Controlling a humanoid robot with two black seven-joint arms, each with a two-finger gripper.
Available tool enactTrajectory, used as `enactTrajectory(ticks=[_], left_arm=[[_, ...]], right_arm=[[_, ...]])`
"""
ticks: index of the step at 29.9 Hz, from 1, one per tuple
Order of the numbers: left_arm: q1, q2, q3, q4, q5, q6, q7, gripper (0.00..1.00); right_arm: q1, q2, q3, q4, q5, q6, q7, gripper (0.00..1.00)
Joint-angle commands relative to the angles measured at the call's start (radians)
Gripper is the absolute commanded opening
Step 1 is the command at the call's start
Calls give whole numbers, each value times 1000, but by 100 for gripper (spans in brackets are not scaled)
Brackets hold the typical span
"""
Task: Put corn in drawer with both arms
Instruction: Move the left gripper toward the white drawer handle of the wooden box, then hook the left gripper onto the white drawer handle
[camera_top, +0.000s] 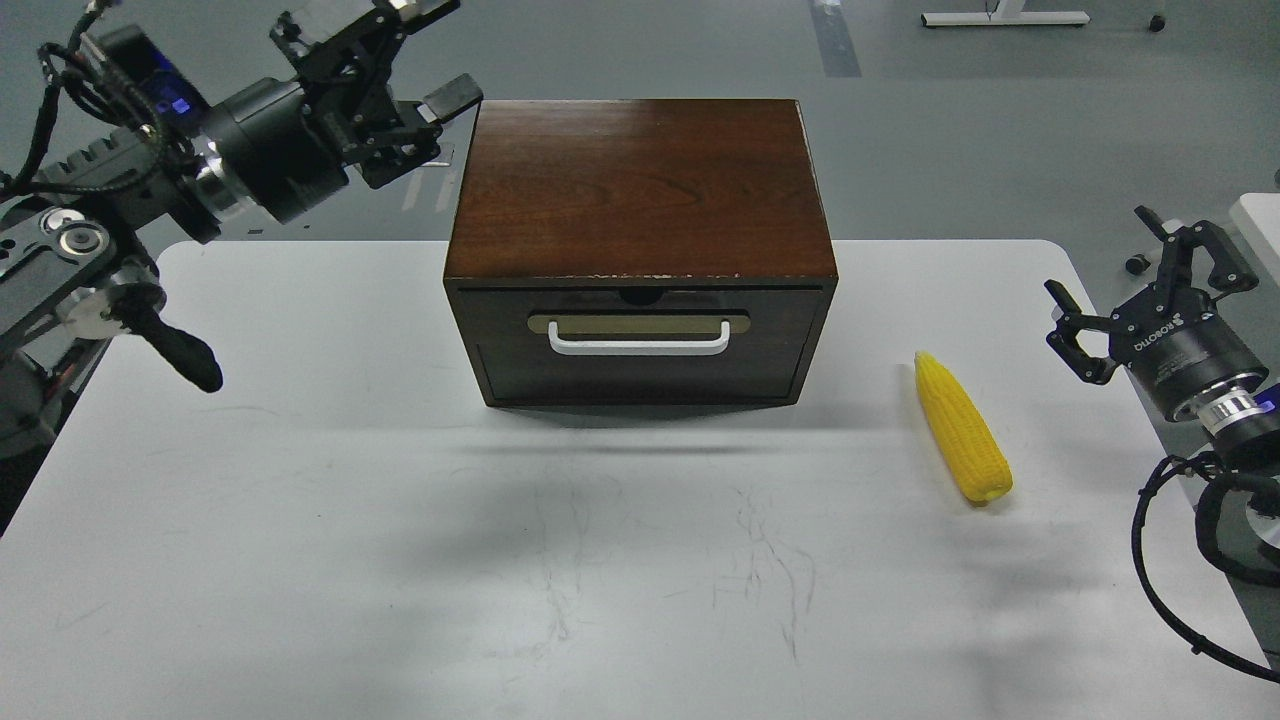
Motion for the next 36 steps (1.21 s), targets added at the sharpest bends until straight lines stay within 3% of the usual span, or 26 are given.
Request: enactTrajectory(ticks=[1,4,6,12,25,36], left_arm=[[-80,-8,11,-62,265,-1,-24,99],[-201,-38,119,-76,400,-1,-68,99],[-338,-74,288,-65,547,-1,-68,98],[-477,-175,532,-15,805,-1,-68,98],[-512,-293,730,51,1119,-1,-68,98],[-500,-318,769,71,1123,-1,-68,98]], right_arm=[[5,2,0,0,-2,0,0,100],[8,2,0,0,-3,0,0,100],[8,2,0,0,-8,0,0,100],[6,2,0,0,-8,0,0,100],[0,-6,2,0,-8,0,0,100],[-8,-6,2,0,-8,0,0,100]])
